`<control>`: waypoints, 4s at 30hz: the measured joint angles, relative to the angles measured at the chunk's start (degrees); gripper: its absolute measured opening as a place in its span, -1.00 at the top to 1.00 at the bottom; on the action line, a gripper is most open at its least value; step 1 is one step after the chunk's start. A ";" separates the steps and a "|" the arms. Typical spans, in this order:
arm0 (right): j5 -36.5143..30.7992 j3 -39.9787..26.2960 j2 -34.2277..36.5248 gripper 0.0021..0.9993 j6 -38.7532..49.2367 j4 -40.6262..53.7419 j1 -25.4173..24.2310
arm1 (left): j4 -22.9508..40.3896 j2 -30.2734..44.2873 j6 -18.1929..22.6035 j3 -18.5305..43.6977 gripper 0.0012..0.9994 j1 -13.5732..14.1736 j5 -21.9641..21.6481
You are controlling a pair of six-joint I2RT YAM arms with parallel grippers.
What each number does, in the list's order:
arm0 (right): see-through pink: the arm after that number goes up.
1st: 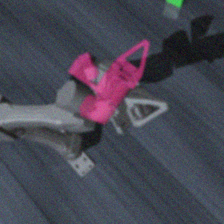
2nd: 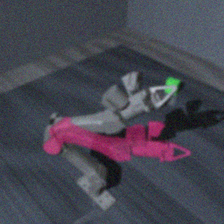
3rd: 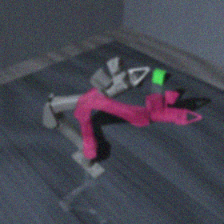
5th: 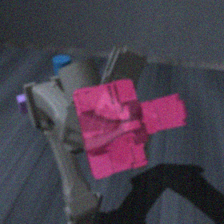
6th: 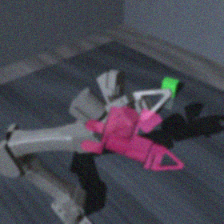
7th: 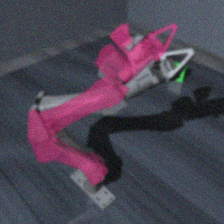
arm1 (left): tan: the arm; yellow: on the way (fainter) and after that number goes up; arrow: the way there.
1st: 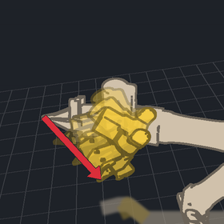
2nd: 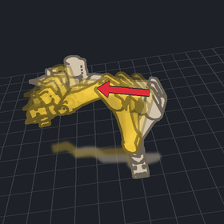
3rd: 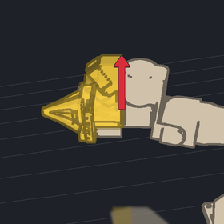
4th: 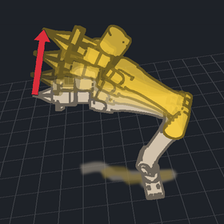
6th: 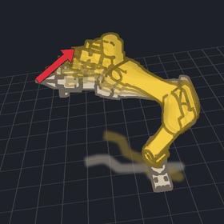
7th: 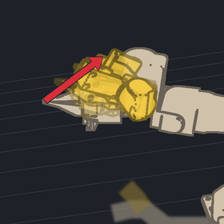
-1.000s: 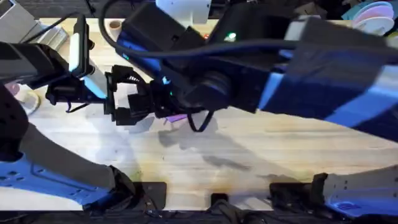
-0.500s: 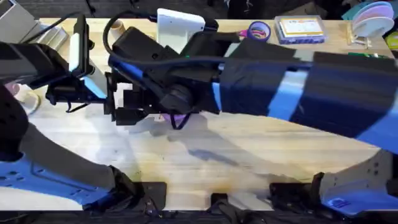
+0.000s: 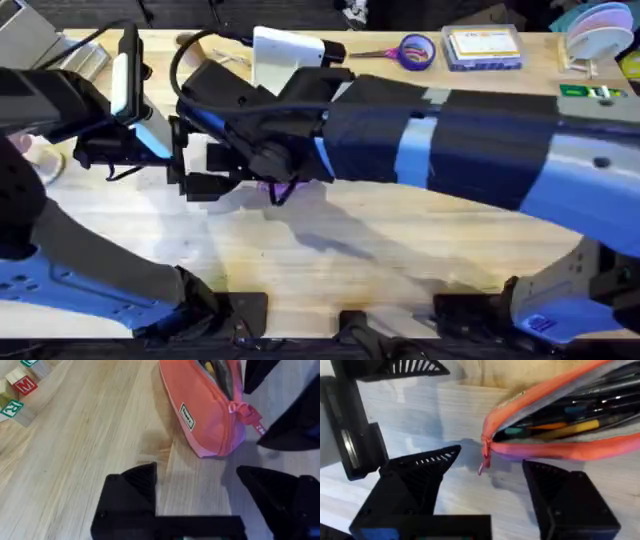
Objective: Unzip the bag, pick up the pens from the table one at a time and place them inside, then zip the bag closed.
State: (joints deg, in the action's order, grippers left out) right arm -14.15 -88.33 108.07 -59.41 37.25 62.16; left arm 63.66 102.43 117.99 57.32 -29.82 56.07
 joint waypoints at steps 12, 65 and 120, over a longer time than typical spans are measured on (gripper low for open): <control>-0.03 0.00 2.92 0.05 -0.19 -0.78 -0.36 | 0.00 -0.02 0.00 0.00 -0.99 0.00 0.00; 1.55 0.00 -3.34 0.94 1.17 -1.07 -6.54 | 1.54 0.00 -0.15 0.00 -0.99 6.74 1.40; 1.49 0.00 -3.33 0.94 1.17 -1.26 -7.14 | -10.62 0.00 -25.03 -0.07 0.90 17.20 6.05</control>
State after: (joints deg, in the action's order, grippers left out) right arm -12.67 -88.33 104.75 -58.24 35.99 55.02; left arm 53.04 102.43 92.97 57.25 -12.62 62.13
